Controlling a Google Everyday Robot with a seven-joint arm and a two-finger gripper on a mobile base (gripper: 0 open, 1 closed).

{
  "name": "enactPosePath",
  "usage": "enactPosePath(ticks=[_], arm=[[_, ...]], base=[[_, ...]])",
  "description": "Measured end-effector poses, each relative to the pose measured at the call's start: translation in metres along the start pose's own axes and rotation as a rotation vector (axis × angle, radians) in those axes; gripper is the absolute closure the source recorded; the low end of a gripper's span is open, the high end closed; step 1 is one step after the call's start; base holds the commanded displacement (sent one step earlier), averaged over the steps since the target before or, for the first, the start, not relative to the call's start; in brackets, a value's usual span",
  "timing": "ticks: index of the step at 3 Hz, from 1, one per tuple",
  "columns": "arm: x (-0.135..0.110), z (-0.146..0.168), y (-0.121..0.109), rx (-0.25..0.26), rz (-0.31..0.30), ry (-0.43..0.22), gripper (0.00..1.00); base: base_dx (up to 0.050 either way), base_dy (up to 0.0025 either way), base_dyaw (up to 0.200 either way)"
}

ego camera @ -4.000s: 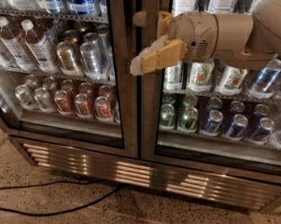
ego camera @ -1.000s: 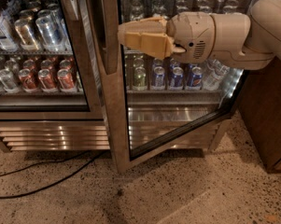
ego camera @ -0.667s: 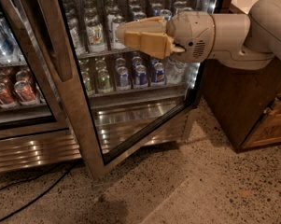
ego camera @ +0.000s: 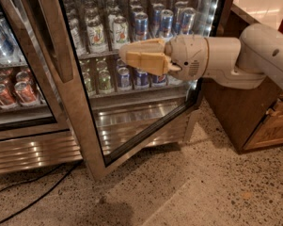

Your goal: Open right fridge door

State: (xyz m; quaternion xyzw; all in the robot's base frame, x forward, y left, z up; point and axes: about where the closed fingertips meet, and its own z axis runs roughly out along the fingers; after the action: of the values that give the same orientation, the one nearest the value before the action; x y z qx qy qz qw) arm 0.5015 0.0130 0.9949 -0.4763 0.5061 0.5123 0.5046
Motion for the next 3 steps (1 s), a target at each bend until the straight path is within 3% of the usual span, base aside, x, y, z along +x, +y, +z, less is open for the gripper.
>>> enactPosePath(ticks=[1,2,3], arm=[[0.059,-0.002,-0.009,0.032,0.092,-0.044,1.0],[0.059,0.004,0.009,0.03,0.064,-0.079,1.0],[0.027,0.02,0.071,-0.038,-0.036,-0.101,1.0]], base=[[0.0,0.0,0.0],[0.0,0.0,0.0],[0.0,0.0,0.0]])
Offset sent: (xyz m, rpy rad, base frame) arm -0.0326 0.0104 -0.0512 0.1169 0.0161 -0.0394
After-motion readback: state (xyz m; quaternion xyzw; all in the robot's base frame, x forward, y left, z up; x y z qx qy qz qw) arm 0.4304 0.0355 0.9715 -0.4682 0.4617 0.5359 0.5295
